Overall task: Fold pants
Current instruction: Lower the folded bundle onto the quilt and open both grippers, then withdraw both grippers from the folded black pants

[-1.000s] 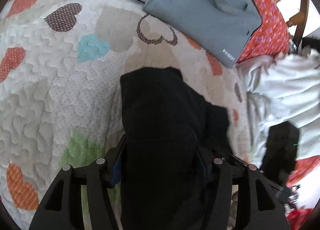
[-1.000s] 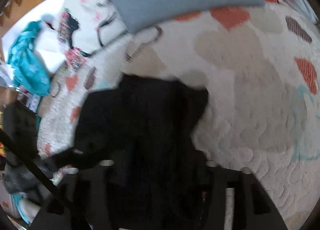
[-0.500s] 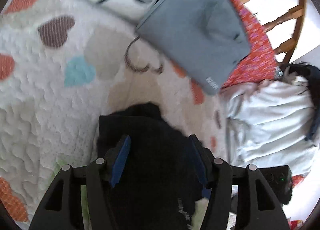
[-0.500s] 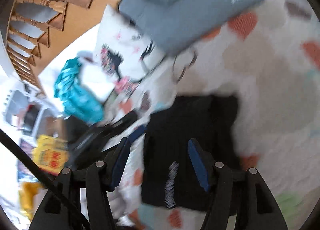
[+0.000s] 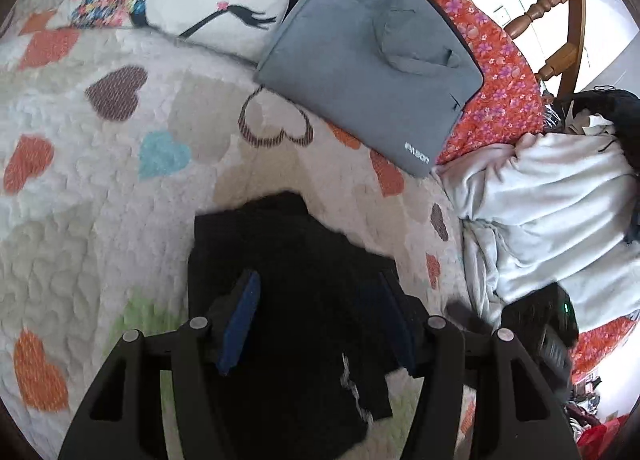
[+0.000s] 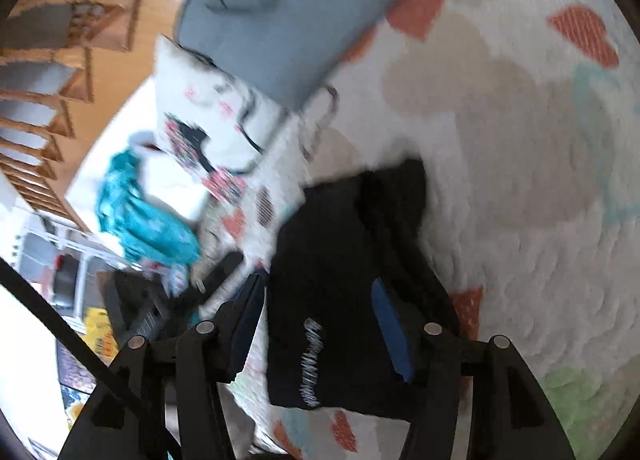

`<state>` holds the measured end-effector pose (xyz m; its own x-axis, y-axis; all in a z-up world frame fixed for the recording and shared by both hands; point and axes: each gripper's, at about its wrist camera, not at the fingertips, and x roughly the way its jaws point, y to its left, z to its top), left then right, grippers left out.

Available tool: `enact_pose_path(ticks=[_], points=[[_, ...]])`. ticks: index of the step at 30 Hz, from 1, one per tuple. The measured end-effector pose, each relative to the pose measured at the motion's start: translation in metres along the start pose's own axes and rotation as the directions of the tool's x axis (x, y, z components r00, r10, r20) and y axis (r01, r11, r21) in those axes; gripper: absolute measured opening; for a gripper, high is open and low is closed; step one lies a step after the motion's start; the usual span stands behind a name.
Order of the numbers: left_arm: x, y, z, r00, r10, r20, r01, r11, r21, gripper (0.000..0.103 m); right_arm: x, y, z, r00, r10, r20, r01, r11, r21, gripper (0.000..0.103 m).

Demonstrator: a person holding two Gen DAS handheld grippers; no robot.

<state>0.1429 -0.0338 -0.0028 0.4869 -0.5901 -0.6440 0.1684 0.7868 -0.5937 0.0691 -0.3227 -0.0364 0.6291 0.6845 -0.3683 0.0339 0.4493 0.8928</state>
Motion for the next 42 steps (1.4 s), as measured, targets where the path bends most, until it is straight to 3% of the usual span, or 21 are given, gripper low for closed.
enact_pose_path(ticks=[2, 4, 6, 9, 12, 16, 19, 24, 27, 31, 33, 36, 42], points=[[0.0, 0.001, -0.014, 1.0, 0.008, -0.026, -0.008, 1.0, -0.005, 0.058, 0.004, -0.009, 0.009, 0.998, 0.06, 0.015, -0.06, 0.998, 0.029, 0.066], [0.001, -0.001, -0.023, 0.999, 0.031, -0.038, -0.03, 0.999, 0.022, 0.058, 0.019, -0.024, 0.015, 0.998, 0.056, -0.008, -0.055, 0.994, 0.09, 0.066], [0.006, -0.006, -0.032, 0.996, 0.062, -0.06, -0.056, 0.994, 0.091, 0.06, 0.033, -0.042, 0.016, 0.998, -0.05, -0.04, 0.055, 0.989, 0.139, 0.062], [0.014, -0.016, -0.045, 0.988, 0.139, -0.072, -0.12, 0.968, 0.219, 0.062, 0.029, -0.051, 0.018, 0.999, -0.033, -0.007, 0.033, 0.979, 0.2, 0.058], [0.007, -0.024, -0.051, 0.983, 0.176, -0.048, -0.155, 0.945, 0.287, 0.062, 0.011, -0.042, 0.02, 0.987, -0.147, 0.058, 0.137, 0.978, 0.157, 0.066], [-0.02, -0.023, -0.056, 0.992, 0.128, -0.011, -0.122, 0.963, 0.24, 0.062, -0.013, -0.036, 0.017, 0.985, -0.14, 0.103, 0.123, 0.979, 0.162, 0.067], [-0.046, -0.024, -0.065, 0.989, 0.134, 0.062, -0.144, 0.964, 0.222, 0.062, -0.03, -0.018, 0.007, 0.977, -0.167, 0.129, 0.156, 0.984, 0.09, 0.068], [-0.081, -0.024, -0.096, 0.966, 0.194, 0.171, -0.232, 0.942, 0.242, 0.062, -0.054, 0.014, -0.026, 0.96, -0.243, 0.139, 0.255, 0.964, -0.075, 0.07], [-0.093, -0.017, -0.12, 0.959, 0.217, 0.184, -0.257, 0.938, 0.231, 0.062, -0.065, 0.028, -0.051, 0.941, -0.295, 0.166, 0.321, 0.933, -0.164, 0.072], [-0.097, -0.009, -0.142, 0.937, 0.29, 0.193, -0.33, 0.917, 0.225, 0.062, -0.073, 0.022, -0.089, 0.928, -0.337, 0.161, 0.363, 0.913, -0.184, 0.074], [-0.096, -0.008, -0.149, 0.918, 0.339, 0.203, -0.382, 0.895, 0.23, 0.062, -0.07, 0.016, -0.106, 0.922, -0.363, 0.134, 0.383, 0.906, -0.18, 0.074], [-0.098, -0.009, -0.156, 0.905, 0.363, 0.221, -0.411, 0.879, 0.241, 0.062, -0.063, 0.006, -0.126, 0.908, -0.404, 0.111, 0.419, 0.889, -0.185, 0.074], [-0.093, -0.009, -0.157, 0.896, 0.386, 0.217, -0.434, 0.866, 0.248, 0.062, -0.052, 0.004, -0.141, 0.88, -0.461, 0.115, 0.475, 0.85, -0.227, 0.074]])
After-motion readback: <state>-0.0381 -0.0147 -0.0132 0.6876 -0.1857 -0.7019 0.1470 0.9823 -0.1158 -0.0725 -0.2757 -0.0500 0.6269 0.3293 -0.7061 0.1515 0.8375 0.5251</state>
